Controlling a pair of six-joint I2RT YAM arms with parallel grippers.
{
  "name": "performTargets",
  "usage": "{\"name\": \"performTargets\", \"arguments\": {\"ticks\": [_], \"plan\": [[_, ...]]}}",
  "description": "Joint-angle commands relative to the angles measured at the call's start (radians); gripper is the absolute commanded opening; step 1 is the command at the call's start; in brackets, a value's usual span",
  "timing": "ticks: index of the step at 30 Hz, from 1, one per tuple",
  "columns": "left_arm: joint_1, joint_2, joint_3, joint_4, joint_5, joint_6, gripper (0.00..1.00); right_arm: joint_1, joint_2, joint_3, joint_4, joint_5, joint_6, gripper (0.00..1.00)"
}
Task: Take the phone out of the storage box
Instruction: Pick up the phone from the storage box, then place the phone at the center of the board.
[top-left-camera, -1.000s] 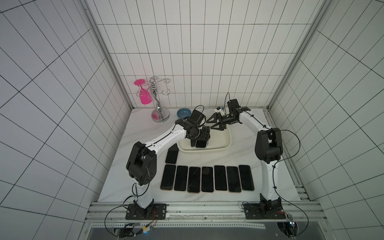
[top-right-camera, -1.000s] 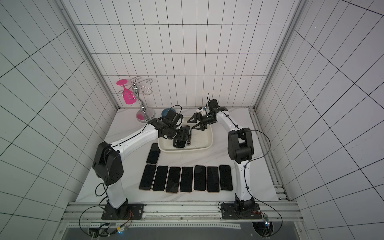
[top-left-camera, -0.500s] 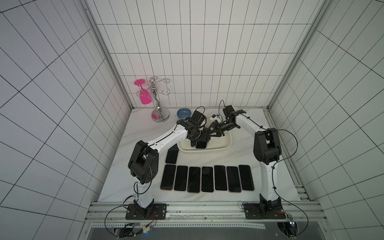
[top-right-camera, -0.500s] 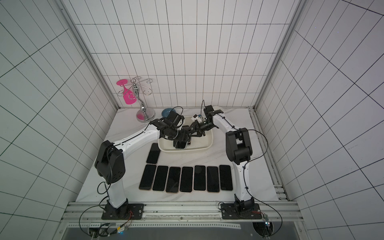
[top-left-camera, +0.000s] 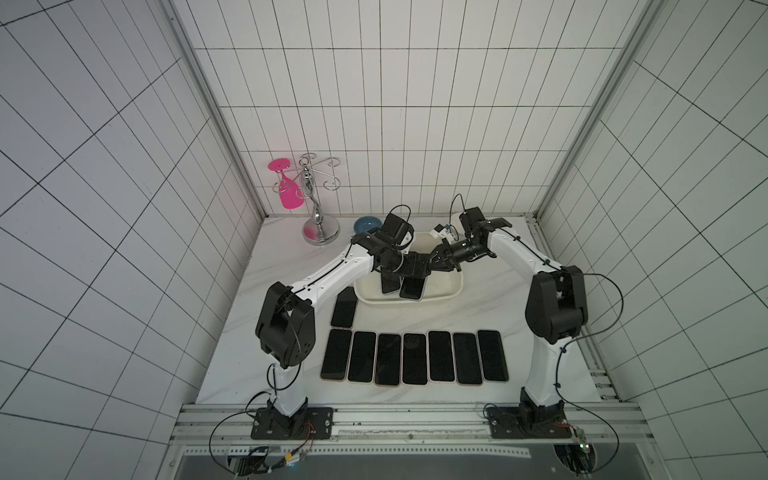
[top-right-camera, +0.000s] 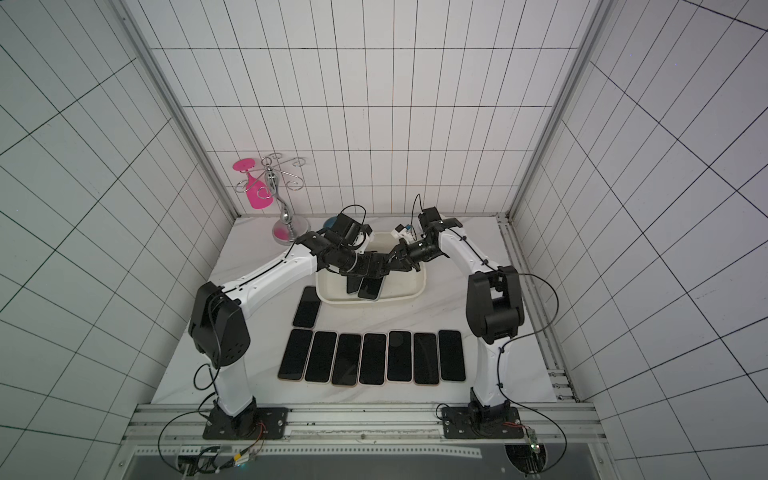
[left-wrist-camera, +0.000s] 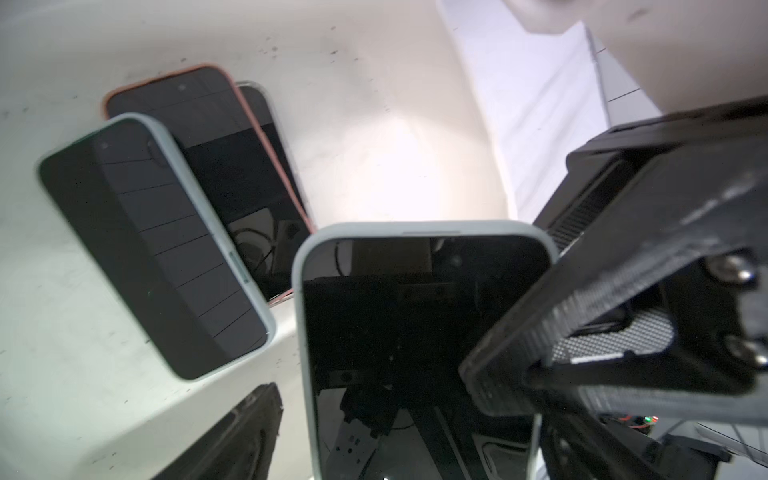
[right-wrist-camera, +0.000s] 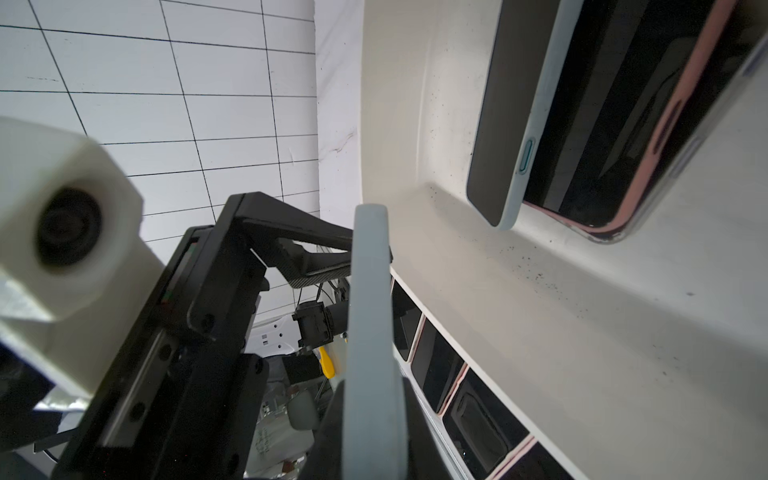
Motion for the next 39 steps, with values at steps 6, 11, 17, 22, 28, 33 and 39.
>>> {"name": "performTargets", "arguments": {"ticks": [6,11,17,22,28,33,39], "plan": [[0.095,-0.197,-0.019,0.081,-0.027,-0.038,0.98,-0.229,-0.317,-0.153,-0.316,0.47,-0.086,0.0],[0.142,-0.23,-0.067,0.1,-0.022,-0.041,0.98,-0.303,-0.345,-0.165,-0.345,0.563,-0.092,0.0],[0.174,-0.239,-0.112,0.116,-0.001,-0.041,0.98,-0.306,-0.212,-0.114,-0.397,0.73,-0.143,0.0],[0.179,-0.233,-0.132,0.124,-0.005,-0.036,0.98,-0.311,-0.091,-0.068,-0.4,0.779,-0.174,0.0],[0.189,-0.227,-0.139,0.128,-0.011,-0.04,0.98,-0.31,0.008,0.001,-0.361,0.705,-0.167,0.0],[0.196,-0.224,-0.142,0.134,-0.01,-0.041,0.98,-0.311,0.067,0.028,-0.362,0.683,-0.185,0.0],[0.197,-0.211,-0.151,0.135,-0.003,-0.035,0.98,-0.313,0.095,-0.032,-0.358,0.687,-0.206,0.0]]}}
